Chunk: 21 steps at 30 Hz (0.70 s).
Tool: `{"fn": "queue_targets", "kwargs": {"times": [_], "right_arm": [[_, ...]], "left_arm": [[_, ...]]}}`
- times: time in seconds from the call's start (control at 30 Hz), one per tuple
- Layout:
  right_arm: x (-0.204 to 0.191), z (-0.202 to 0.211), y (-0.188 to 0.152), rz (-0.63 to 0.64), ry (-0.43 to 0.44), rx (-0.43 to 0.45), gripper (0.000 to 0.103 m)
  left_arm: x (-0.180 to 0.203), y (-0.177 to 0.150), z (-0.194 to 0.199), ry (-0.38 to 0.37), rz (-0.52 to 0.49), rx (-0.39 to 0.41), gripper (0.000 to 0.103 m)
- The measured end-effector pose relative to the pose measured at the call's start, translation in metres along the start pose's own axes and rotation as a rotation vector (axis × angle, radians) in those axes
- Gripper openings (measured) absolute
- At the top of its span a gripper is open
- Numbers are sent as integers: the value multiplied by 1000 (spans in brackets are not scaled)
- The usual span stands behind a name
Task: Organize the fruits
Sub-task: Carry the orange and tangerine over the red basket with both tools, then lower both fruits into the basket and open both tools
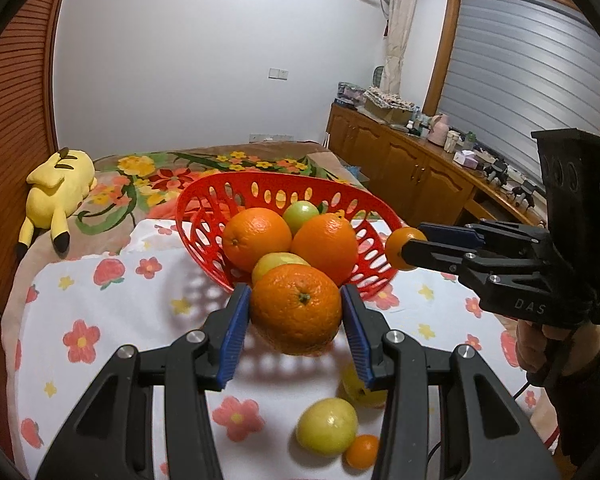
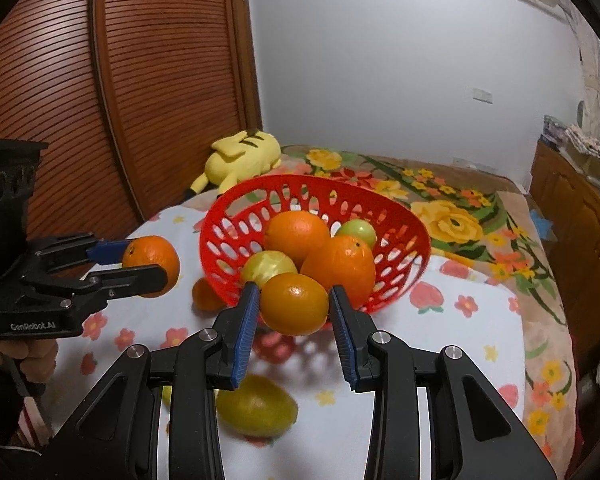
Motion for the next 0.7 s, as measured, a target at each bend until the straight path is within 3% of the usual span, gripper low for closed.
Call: {"fn": "queue_targets", "kwargs": {"times": [0.7], "right_arm": [[15,-45,15,12,24,-53,36]], "left_arm": [[-26,31,-45,28,0,-49,44]]}}
Point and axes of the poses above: each gripper's, at about its wrist camera, not at the fingertips, and z roughly against the way its jaws point, x to its right, y to its top, the point moved 7 cm from there along -z, roughly the way its jaws point, and after that the axes turned 8 degrees about -x, right-handed, at the moved point
